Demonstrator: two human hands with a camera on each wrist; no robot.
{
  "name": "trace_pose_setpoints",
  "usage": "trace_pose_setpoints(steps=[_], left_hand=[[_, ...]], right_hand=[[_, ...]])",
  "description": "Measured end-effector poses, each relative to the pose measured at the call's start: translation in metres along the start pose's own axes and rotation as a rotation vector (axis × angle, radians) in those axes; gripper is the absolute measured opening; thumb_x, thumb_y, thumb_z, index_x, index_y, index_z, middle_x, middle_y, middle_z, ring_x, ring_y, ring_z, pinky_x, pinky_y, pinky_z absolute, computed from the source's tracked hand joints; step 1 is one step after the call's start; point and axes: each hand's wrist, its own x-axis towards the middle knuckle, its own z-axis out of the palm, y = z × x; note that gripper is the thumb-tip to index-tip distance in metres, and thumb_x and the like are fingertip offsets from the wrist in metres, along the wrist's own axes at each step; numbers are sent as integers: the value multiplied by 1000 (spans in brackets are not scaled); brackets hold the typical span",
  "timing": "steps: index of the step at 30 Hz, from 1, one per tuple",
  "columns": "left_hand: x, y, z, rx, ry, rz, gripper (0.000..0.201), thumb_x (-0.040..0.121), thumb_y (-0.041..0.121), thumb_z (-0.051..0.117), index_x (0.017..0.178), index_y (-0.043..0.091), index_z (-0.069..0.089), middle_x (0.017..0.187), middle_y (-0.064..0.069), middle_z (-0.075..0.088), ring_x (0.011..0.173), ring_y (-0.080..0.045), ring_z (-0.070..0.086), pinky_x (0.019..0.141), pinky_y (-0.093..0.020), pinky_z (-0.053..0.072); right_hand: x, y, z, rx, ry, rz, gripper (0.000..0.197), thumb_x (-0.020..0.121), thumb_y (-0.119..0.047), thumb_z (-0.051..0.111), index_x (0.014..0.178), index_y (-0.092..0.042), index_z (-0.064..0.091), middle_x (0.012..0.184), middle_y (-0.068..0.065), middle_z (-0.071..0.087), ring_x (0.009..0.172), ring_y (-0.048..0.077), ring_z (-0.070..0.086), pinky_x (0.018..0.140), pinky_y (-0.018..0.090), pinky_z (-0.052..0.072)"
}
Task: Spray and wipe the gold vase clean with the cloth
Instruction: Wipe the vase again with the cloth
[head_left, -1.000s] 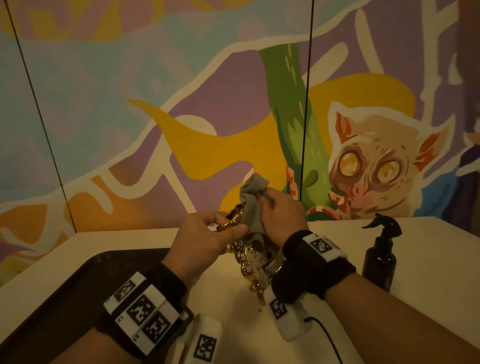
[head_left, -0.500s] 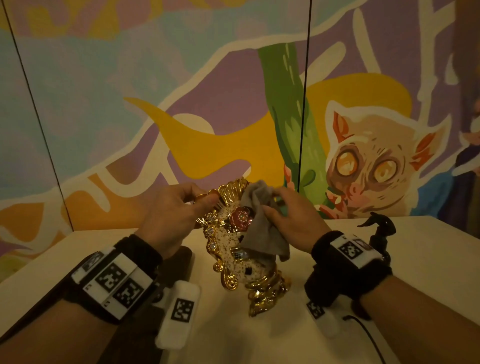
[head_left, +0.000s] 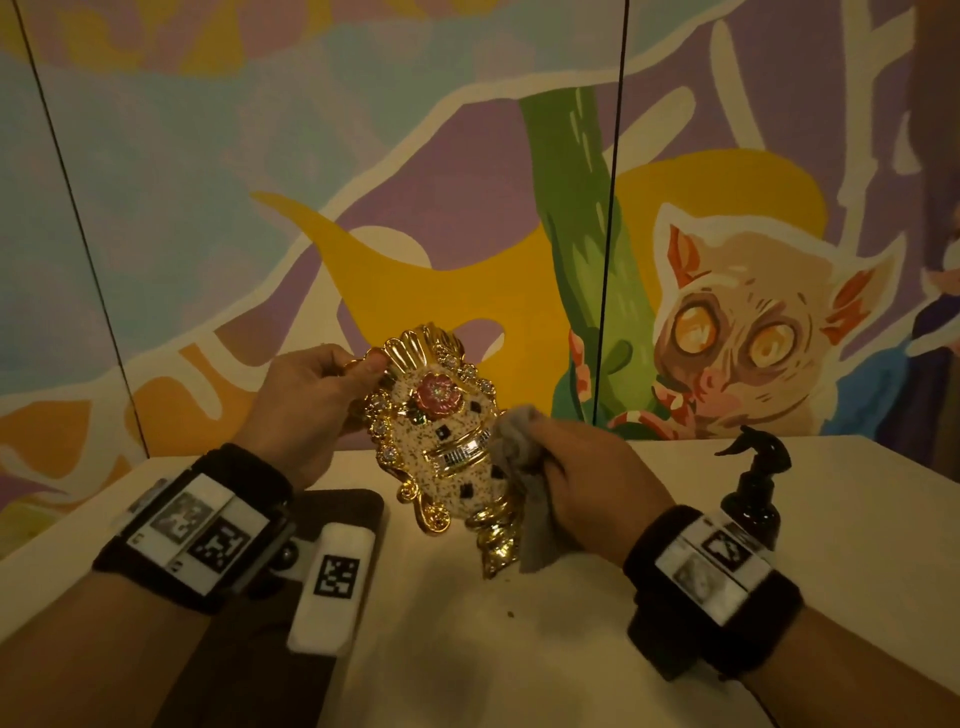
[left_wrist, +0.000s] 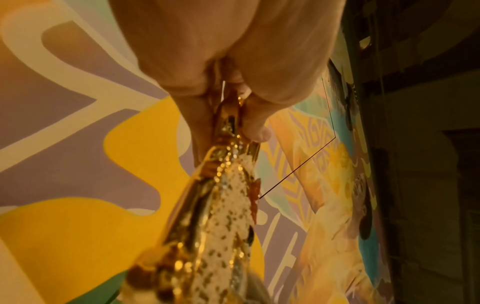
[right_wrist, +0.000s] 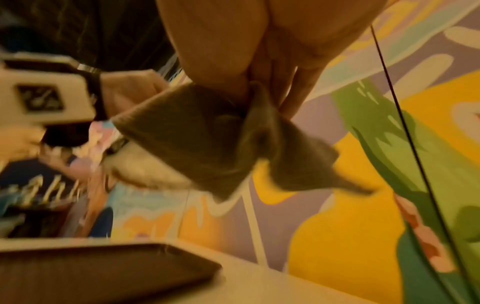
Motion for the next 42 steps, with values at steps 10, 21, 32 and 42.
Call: trace_pose_setpoints(steps=[10, 21, 32, 42], left_hand=[[1, -6, 3, -68, 82, -32, 19, 90, 16, 60, 77, 3, 55, 73, -8, 62, 54, -10, 64, 49, -25, 52], [-2, -6, 11, -61, 99, -44, 20, 90, 16, 62, 75, 5, 54, 74, -9, 62, 67, -22, 60, 68, -38, 53], [2, -8, 22, -81, 121, -102, 25, 88, 22, 65, 69, 10, 54, 61, -3, 59, 59, -15, 58, 58, -31, 50], [-3, -15, 23, -106, 145, -152, 27, 89, 21, 63, 67, 10, 54, 53, 0, 58, 54, -15, 55, 53, -29, 46]], right_hand=[[-9, -29, 8, -29, -79, -210, 52, 95, -24, 36, 146, -19, 26, 151, -1, 34, 136, 13, 28, 110, 18, 16], [-6, -21, 7, -1, -54, -15, 62, 87, -51, 44, 141, -23, 34, 143, 2, 45, 127, 20, 45, 101, 35, 41], [7, -60, 26, -420, 55, -502, 31, 84, -28, 63, 113, -16, 61, 109, 2, 71, 96, 21, 64, 81, 33, 49], [13, -72, 35, -423, 95, -370, 48, 83, -37, 42, 120, -11, 58, 114, 5, 70, 105, 22, 64, 90, 38, 50]])
